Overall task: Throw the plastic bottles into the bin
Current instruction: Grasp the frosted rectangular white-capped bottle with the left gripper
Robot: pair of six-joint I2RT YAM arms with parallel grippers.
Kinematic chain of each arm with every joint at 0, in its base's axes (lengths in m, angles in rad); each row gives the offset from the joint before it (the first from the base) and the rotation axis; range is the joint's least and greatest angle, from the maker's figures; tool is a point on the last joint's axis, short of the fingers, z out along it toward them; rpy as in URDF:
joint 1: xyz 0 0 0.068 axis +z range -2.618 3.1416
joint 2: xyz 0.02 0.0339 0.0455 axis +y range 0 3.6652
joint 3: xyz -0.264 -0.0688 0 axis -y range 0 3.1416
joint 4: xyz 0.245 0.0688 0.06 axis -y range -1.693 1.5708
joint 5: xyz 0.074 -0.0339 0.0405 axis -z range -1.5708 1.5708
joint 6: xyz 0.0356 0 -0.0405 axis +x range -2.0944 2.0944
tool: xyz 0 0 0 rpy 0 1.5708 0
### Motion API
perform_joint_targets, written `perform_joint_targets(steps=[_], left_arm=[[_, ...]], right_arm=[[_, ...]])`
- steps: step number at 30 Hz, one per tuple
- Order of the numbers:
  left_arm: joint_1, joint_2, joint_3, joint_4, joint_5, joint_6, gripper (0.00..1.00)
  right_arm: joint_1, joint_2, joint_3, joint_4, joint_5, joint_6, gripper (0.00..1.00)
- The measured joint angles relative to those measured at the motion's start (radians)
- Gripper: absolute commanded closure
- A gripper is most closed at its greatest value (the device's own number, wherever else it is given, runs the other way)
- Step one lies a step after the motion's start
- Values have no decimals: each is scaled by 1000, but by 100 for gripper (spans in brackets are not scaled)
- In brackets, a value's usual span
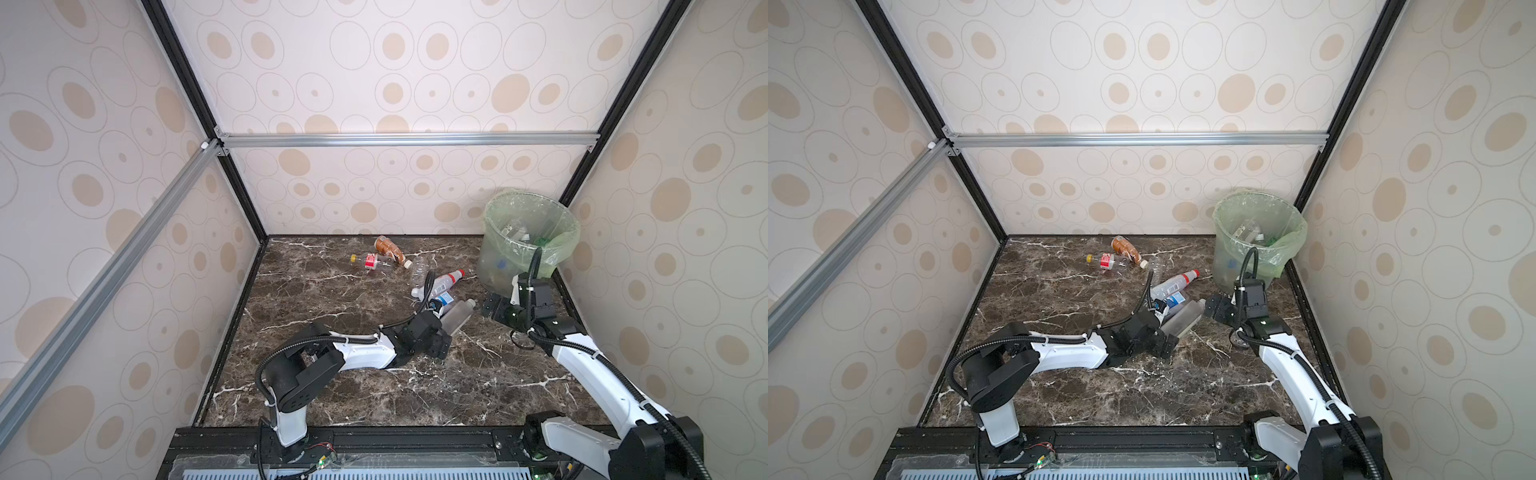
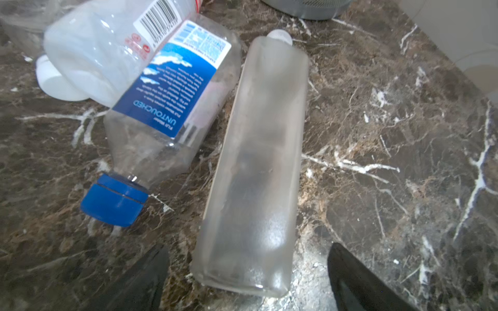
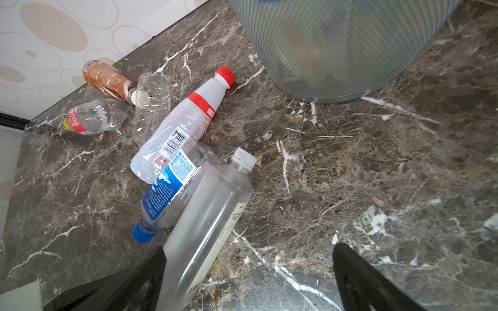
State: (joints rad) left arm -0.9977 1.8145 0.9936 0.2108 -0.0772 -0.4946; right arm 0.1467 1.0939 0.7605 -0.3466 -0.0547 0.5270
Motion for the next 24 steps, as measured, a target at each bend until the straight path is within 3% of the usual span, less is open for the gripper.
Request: perform_joint_targets(steps=[11,22,24], left_arm=[[-2,69,0,77,5,1,21],[-5,83,-8,137,12,-13,45],[-6,83,-15,152,13,-16,46]], right_arm=[[-17,-5,-24,42,-45,27,0],[-18,-17,-38,56,-54,34,0],[-18,-17,-38,59,-54,34,0]])
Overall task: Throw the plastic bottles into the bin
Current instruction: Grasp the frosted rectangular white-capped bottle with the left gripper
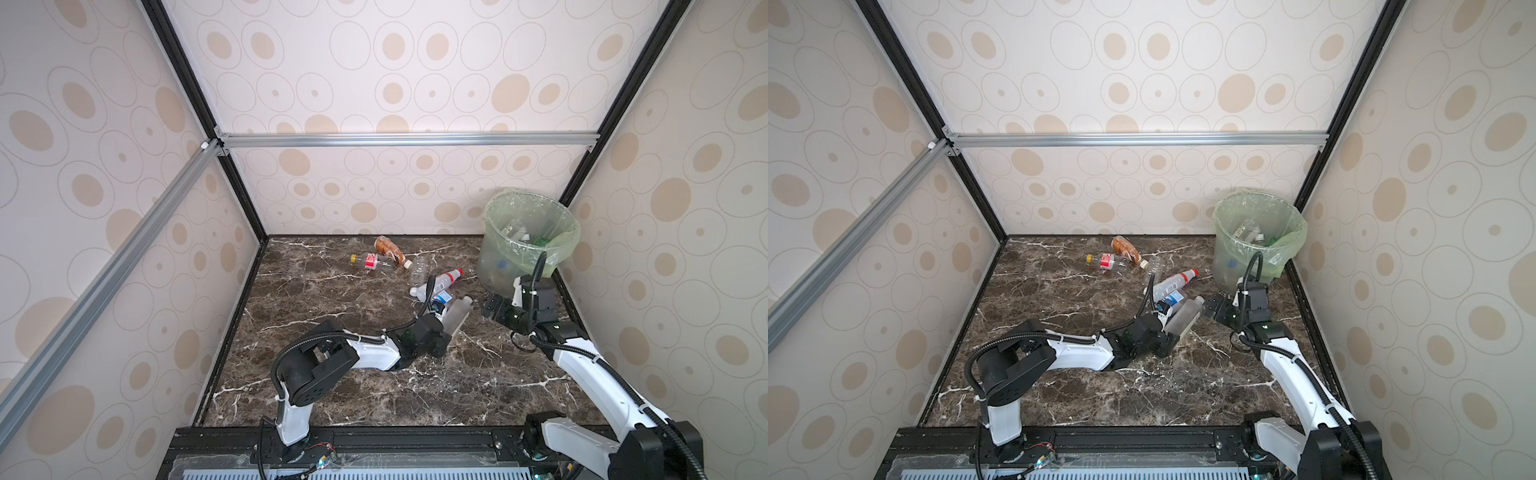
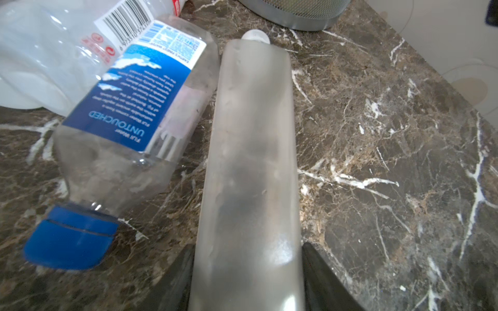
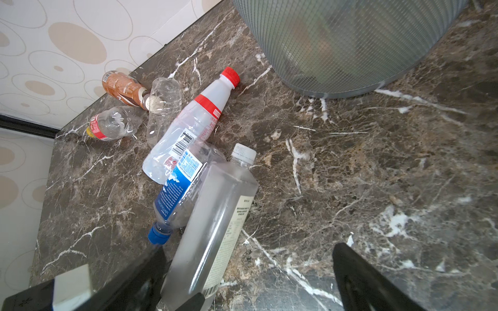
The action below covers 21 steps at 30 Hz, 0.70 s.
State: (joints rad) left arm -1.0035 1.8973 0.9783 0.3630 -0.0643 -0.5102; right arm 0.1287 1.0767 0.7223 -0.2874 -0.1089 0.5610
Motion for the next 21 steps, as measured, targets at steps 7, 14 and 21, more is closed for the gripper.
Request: perform_joint_targets(steps=[7,14,21], left_arm=[[-3,6,-17,47,6,-7,38],[-9,36,1,68,6,-9,34],[-15,67,16,54,6,-8,31]], right_arm=[[0,0,-8,17,0,10,0],[0,0,-14,23,0,16,0],[0,0,-16,27,-1,18,0]])
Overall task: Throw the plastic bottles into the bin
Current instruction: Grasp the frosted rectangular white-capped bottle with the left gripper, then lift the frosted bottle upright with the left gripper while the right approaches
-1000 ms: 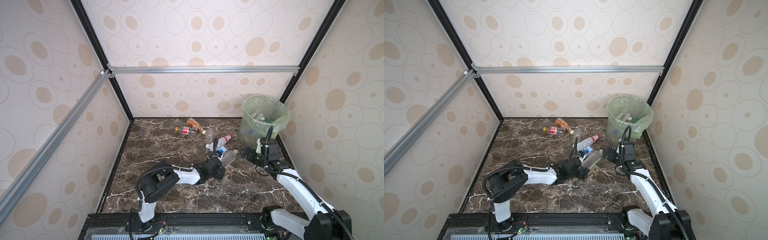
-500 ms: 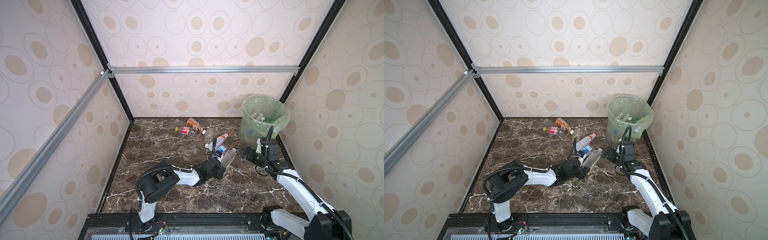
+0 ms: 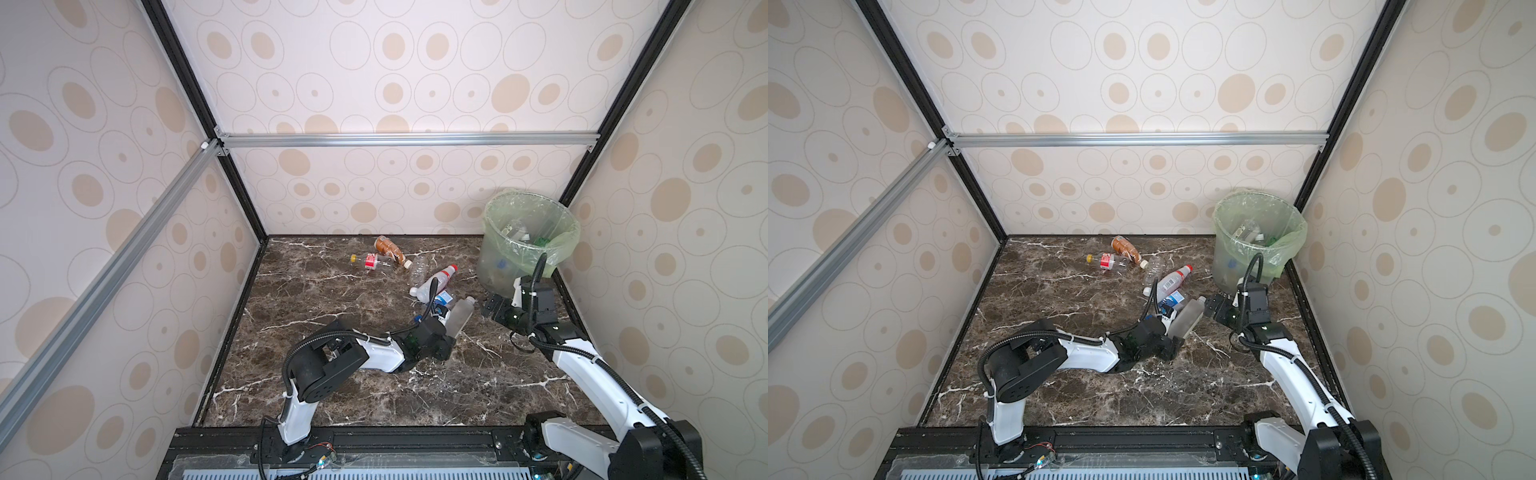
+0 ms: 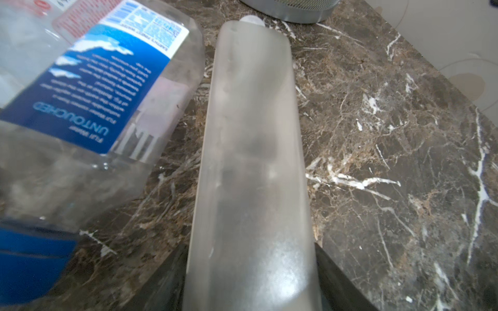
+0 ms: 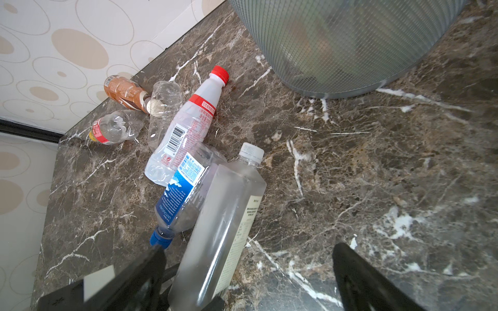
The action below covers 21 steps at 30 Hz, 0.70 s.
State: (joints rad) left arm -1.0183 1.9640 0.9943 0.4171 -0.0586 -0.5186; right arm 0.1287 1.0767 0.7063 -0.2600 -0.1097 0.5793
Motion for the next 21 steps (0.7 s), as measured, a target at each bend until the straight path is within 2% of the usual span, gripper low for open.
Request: perform_joint_targets(steps=[3,5,10,14,21], left_arm=[[-2,14,9,-14,0,0,32],[-2,22,13,-15,0,0,42],[-5,22,13,-13,0,0,55],[-6,1,-2,-12,0,0,56],[-11,-117,-74,7,0,0,57]], right_arm=[[0,0,0,0,0,1,0],[0,0,0,2,0,1,0],[0,1,0,8,0,4,0],[0,3,0,10,0,5,0],[0,25,0,16,-23,8,0]])
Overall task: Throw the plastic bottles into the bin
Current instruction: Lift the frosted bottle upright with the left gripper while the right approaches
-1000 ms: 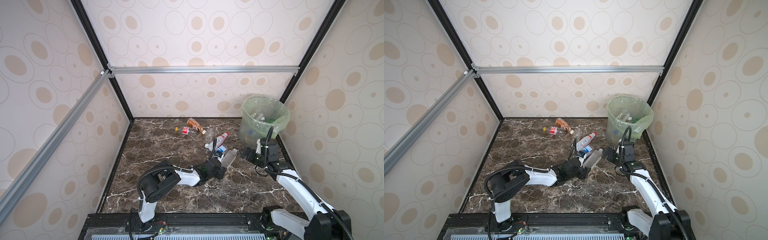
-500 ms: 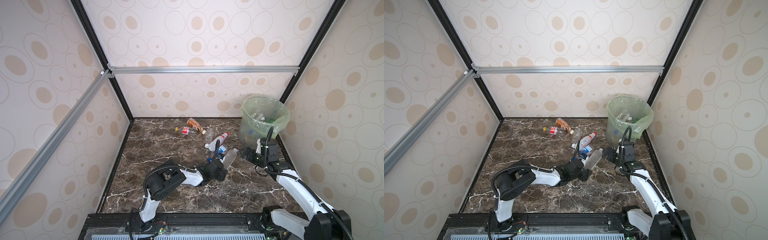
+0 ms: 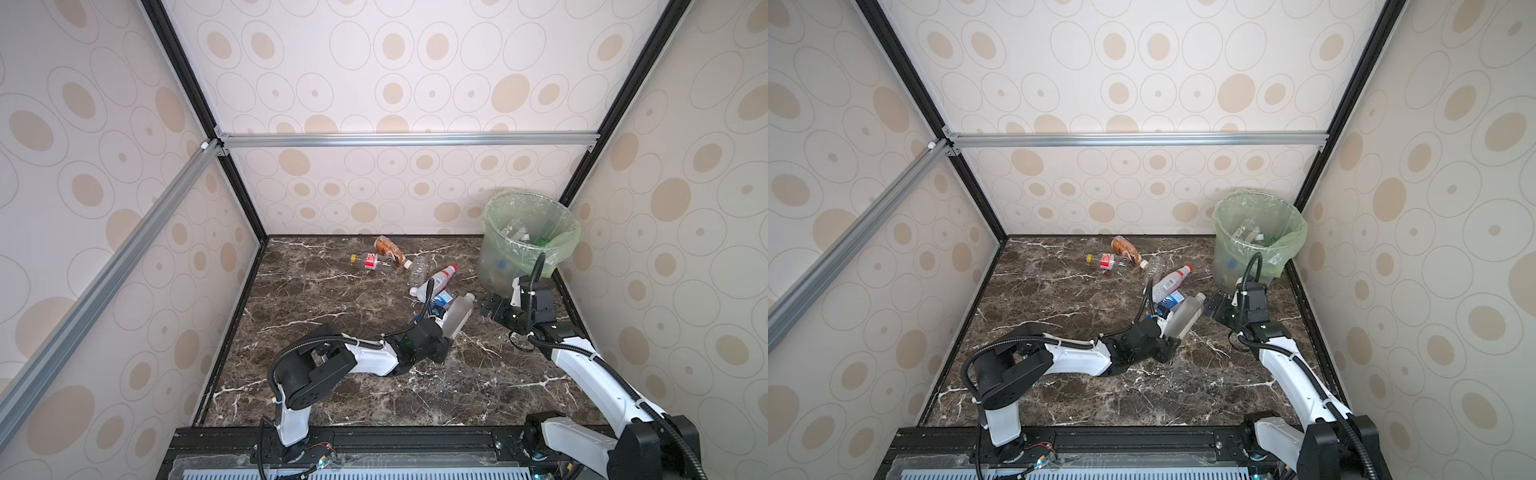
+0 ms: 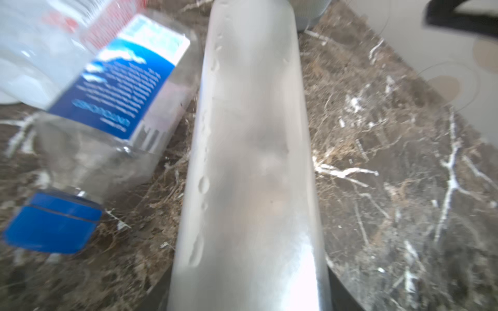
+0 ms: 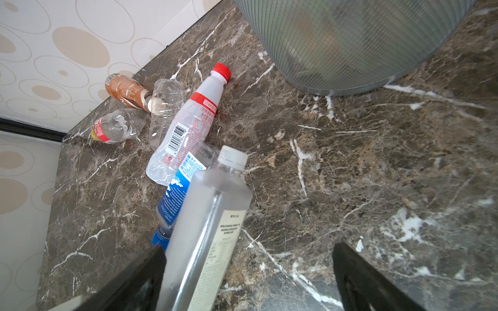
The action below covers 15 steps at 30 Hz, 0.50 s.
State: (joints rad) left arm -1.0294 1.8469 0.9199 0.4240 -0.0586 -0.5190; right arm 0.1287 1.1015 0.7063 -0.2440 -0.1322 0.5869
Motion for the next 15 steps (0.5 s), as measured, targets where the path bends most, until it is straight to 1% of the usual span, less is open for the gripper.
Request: perform_joint_targets(steps=[6,12,15], left_arm=[[0,-86,-71,85,3,-1,56],[-6,-100,-101,162,12,-12,56],[-15,-101,-109,187,11,-13,56]], right_arm=[[0,-2,-20,51,-75,4,0],[0,-79,-86,150,-150,23,0],[0,-84,-96,208,-198,38,0]])
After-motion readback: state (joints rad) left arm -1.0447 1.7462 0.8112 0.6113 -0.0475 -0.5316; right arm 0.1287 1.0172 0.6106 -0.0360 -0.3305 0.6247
